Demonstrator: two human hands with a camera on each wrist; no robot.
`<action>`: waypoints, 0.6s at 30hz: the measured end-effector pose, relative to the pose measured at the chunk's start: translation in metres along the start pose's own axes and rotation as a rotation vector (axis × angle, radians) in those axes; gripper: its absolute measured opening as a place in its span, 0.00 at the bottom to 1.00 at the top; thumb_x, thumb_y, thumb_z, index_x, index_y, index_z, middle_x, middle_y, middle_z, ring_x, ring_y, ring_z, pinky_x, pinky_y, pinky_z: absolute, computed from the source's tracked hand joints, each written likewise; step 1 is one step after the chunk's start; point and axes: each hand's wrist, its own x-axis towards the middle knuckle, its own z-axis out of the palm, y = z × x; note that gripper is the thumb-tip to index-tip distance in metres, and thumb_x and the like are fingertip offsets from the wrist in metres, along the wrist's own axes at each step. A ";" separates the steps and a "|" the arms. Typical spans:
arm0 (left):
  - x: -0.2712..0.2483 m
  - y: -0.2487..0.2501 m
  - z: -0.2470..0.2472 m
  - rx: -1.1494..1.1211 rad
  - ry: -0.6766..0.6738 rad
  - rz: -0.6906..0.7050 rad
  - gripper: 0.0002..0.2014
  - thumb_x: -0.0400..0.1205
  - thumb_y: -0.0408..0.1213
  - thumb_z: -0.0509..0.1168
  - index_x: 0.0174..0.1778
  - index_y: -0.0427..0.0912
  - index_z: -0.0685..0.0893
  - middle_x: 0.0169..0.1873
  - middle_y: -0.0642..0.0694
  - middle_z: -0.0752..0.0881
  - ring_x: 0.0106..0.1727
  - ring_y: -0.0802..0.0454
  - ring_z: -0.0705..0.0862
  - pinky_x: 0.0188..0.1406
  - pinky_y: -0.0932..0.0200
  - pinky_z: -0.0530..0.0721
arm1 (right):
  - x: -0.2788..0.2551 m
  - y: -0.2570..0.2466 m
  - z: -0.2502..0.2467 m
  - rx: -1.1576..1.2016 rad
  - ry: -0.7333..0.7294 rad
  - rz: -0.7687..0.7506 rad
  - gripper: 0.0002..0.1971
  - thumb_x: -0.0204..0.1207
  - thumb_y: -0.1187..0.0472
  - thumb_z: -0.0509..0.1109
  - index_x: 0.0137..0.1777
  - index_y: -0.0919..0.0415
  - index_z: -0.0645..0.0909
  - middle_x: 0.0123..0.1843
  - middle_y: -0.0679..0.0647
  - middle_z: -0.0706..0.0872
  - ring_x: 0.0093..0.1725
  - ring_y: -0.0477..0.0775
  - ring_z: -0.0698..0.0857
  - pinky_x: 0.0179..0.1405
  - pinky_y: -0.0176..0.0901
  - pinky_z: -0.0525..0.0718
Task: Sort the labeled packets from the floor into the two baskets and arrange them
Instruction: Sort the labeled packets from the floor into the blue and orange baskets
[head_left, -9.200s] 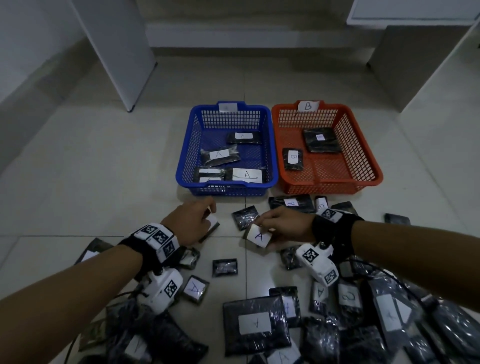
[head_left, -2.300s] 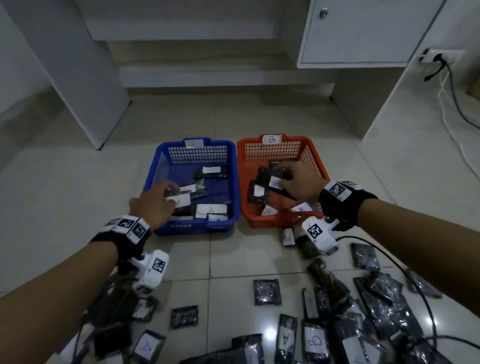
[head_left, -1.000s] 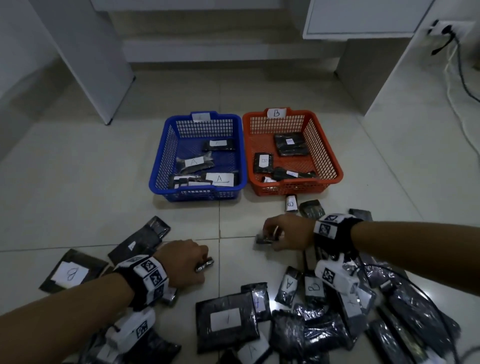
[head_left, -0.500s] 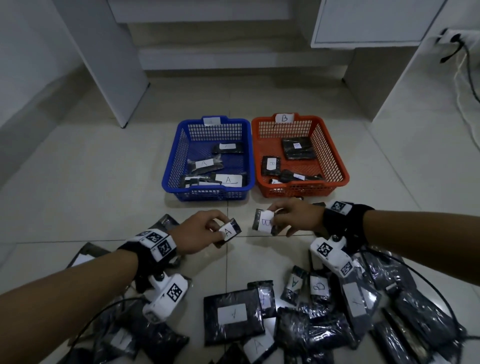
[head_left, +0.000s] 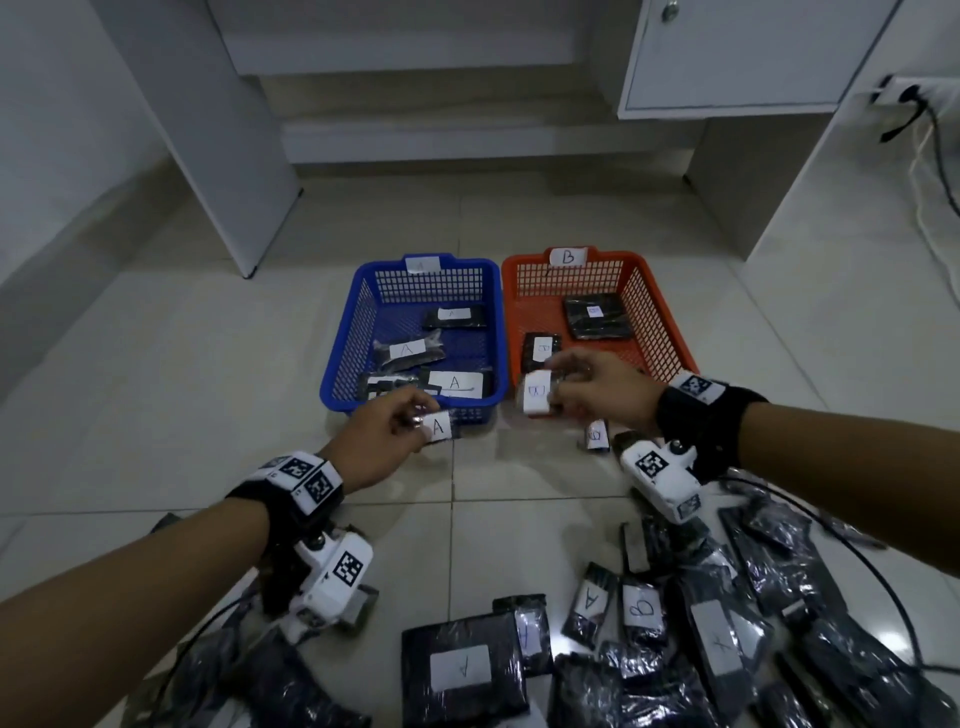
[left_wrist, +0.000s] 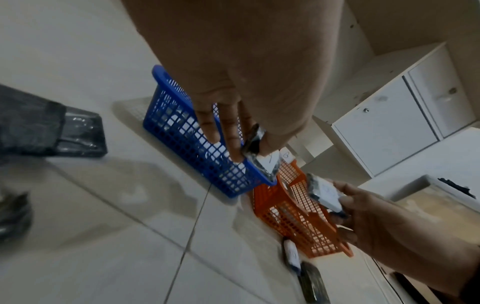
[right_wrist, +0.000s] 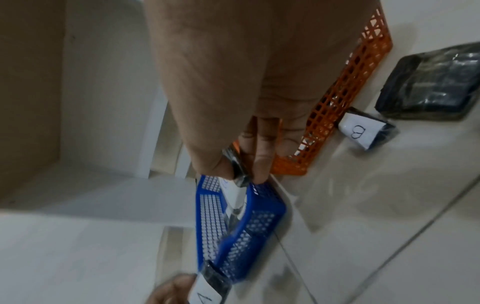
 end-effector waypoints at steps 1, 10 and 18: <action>0.008 0.000 -0.005 0.027 0.034 0.013 0.12 0.81 0.30 0.72 0.54 0.51 0.84 0.48 0.45 0.89 0.45 0.49 0.89 0.50 0.51 0.89 | 0.005 -0.004 -0.006 0.063 0.054 0.002 0.18 0.79 0.68 0.73 0.67 0.56 0.78 0.53 0.59 0.90 0.38 0.48 0.91 0.34 0.39 0.86; 0.075 -0.007 -0.011 0.226 0.192 -0.004 0.10 0.82 0.35 0.69 0.52 0.57 0.82 0.51 0.53 0.88 0.52 0.53 0.85 0.52 0.58 0.80 | 0.054 0.017 -0.063 -0.615 0.288 -0.038 0.18 0.75 0.63 0.76 0.64 0.53 0.82 0.62 0.54 0.87 0.59 0.57 0.86 0.63 0.55 0.86; 0.099 -0.011 0.012 0.574 0.122 -0.101 0.05 0.82 0.46 0.67 0.51 0.63 0.84 0.54 0.57 0.88 0.62 0.49 0.83 0.70 0.46 0.68 | 0.078 0.037 -0.058 -0.660 0.227 -0.008 0.15 0.77 0.57 0.76 0.63 0.51 0.84 0.56 0.47 0.88 0.53 0.50 0.86 0.49 0.38 0.81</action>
